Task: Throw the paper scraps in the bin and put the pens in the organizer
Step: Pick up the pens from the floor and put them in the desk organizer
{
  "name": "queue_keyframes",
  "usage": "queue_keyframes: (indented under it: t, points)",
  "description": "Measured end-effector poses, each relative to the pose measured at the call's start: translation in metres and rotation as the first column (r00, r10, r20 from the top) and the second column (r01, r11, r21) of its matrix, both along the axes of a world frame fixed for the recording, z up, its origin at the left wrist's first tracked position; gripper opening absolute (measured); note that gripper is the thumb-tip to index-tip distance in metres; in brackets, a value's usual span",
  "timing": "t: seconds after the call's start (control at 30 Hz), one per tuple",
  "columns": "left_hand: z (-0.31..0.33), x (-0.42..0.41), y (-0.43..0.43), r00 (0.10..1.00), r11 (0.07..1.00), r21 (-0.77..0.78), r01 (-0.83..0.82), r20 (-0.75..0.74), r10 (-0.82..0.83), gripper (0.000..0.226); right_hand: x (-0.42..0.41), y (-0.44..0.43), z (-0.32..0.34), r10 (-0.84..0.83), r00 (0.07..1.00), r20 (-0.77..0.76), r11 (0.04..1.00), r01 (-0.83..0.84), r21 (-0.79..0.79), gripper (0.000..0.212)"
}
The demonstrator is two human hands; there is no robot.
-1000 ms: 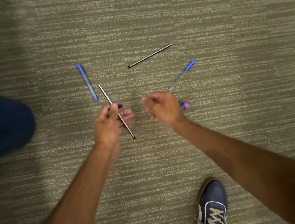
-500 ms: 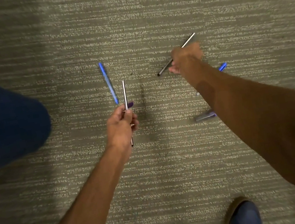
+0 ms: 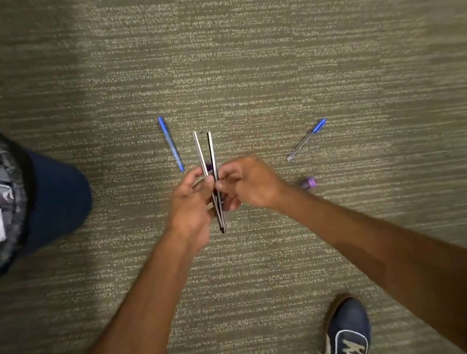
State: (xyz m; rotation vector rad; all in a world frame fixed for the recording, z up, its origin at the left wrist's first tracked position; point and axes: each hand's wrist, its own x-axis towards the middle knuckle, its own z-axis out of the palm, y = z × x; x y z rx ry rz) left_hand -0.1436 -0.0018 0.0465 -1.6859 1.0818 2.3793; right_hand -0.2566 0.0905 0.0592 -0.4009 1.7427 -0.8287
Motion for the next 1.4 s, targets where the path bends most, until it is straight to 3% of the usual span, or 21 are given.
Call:
queue_keyframes:
  t: [0.2,0.3,0.4,0.43,0.47,0.53,0.57,0.67,0.73,0.93,1.0,1.1,1.17,1.27,1.4]
  points:
    - [0.008,0.016,0.014,0.999,0.974,0.224,0.030,-0.039,-0.021,0.036,0.025,0.029,0.010,-0.347,0.928,0.133,0.934,0.355,-0.042,0.013]
    - [0.008,0.016,0.023,0.998,0.973,0.226,0.056,-0.038,-0.048,0.021,0.034,0.045,0.005,-0.179,0.975,-0.130,0.979,0.164,-0.121,0.013]
    - [0.006,0.009,0.029,1.000,0.991,0.136,-0.011,0.011,0.010,0.018,0.027,0.066,-0.013,-0.218,0.925,-0.310,0.974,0.226,-0.009,0.016]
    - [0.005,0.005,0.031,0.999,0.994,0.106,-0.028,0.023,0.025,0.018,0.021,0.075,-0.023,-0.339,0.875,-0.345,0.922,0.382,0.061,0.016]
    - [0.004,0.002,0.032,0.999,0.996,0.079,-0.037,0.033,0.034,0.018,0.015,0.084,-0.032,-0.534,0.786,-0.311,0.811,0.580,0.076,0.013]
    - [0.002,-0.002,0.034,0.999,0.999,0.032,-0.034,0.037,0.032,0.017,0.004,0.097,-0.049,-0.829,0.533,-0.167,0.519,0.846,0.124,0.010]
    - [0.000,-0.004,0.035,0.999,1.000,0.012,-0.029,0.035,0.029,0.017,0.000,0.101,-0.058,-0.825,0.521,-0.221,0.491,0.853,0.177,0.017]
    - [-0.008,-0.006,0.038,0.999,0.999,-0.031,-0.024,0.022,0.024,0.016,-0.015,0.103,-0.087,-0.720,0.595,-0.358,0.519,0.804,0.291,0.059]
    - [-0.013,-0.003,0.038,0.999,0.999,-0.041,-0.034,0.011,0.034,0.016,-0.020,0.101,-0.106,-0.730,0.570,-0.376,0.479,0.820,0.314,0.069]
    - [0.000,0.009,0.034,0.999,0.998,-0.050,-0.036,-0.010,0.035,0.017,-0.023,0.096,-0.108,-0.832,0.486,-0.267,0.430,0.870,0.241,0.015]
    - [0.017,0.015,0.032,0.999,0.998,-0.058,-0.034,-0.015,0.033,0.018,-0.014,0.095,-0.076,-0.894,0.419,-0.158,0.389,0.902,0.188,0.017]
    - [0.058,0.024,0.030,0.998,0.996,-0.068,-0.065,-0.030,0.063,0.015,0.003,0.090,-0.004,-0.859,0.493,0.136,0.503,0.863,0.050,0.023]
    - [0.091,0.031,0.028,0.995,0.994,-0.070,-0.089,-0.043,0.086,0.015,0.014,0.087,0.042,-0.805,0.497,0.323,0.521,0.854,-0.016,0.028]
    - [0.142,0.043,0.023,0.995,0.992,-0.082,-0.094,-0.052,0.090,0.015,0.031,0.082,0.109,-0.682,0.690,0.244,0.678,0.721,-0.145,0.039]
    - [0.213,0.065,0.011,0.993,0.986,-0.121,-0.115,-0.038,0.112,0.010,0.048,0.072,0.208,-0.558,0.813,0.166,0.783,0.582,-0.218,0.048]
